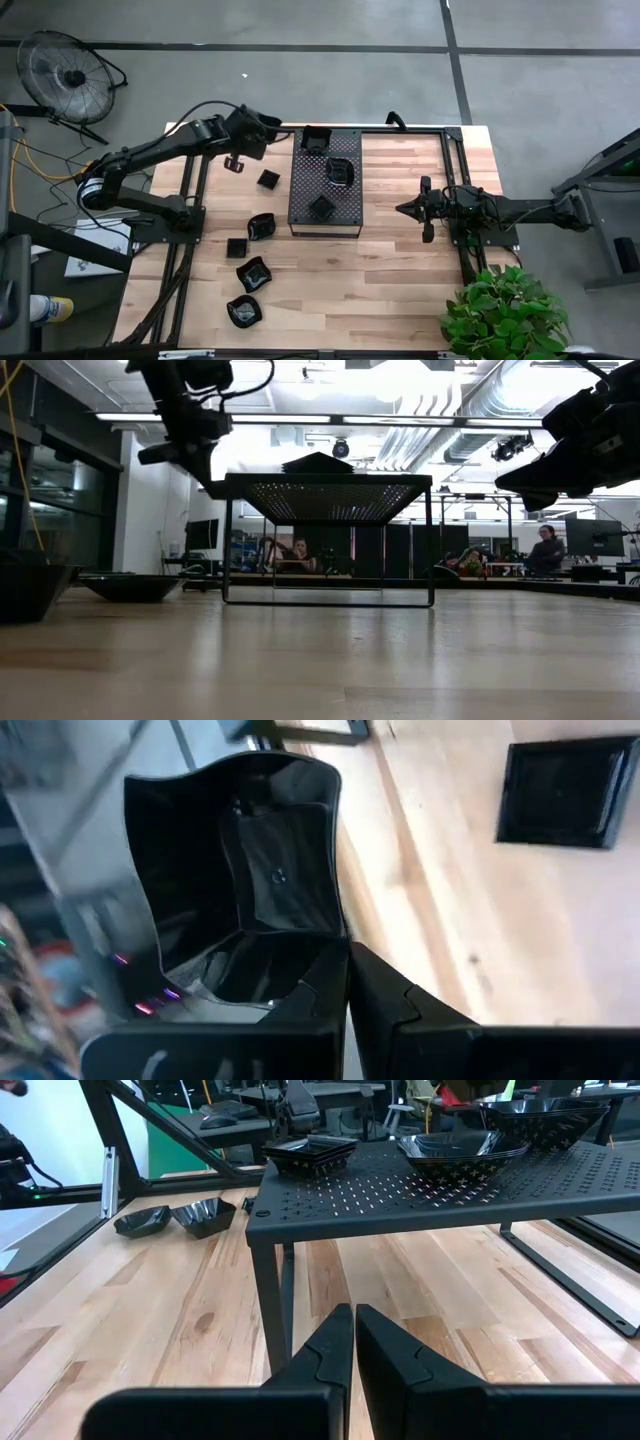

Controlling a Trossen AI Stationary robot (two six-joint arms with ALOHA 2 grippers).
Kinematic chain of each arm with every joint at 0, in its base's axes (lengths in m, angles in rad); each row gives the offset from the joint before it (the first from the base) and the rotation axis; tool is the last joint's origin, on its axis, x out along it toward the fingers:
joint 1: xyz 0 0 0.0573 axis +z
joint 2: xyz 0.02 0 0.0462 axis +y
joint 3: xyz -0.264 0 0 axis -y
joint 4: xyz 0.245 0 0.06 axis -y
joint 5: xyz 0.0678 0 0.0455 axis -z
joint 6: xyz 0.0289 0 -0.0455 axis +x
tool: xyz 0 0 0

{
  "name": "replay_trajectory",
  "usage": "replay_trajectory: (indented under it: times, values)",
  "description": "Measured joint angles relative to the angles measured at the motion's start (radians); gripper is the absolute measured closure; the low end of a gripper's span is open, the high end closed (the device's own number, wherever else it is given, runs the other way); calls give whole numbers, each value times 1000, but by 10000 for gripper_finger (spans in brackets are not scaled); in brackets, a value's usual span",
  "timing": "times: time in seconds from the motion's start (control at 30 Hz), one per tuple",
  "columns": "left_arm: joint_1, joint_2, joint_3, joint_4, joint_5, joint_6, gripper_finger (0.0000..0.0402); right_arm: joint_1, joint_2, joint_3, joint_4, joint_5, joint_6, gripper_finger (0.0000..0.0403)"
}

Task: Pick & Place Mini shaped plates
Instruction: Stack the black distorted square plate on top of the other black distorted square plate on the shelf

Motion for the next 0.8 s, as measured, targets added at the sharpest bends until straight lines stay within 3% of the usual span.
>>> replay_trajectory:
  times: [0.53, 0.8]
  values:
    - [0, 0, 0, 362, 112, 540, 399, 0, 0, 0, 0, 0, 0, 391]
    - [0, 34, 42, 432, 218, 477, 399, 0, 0, 0, 0, 0, 0, 391]
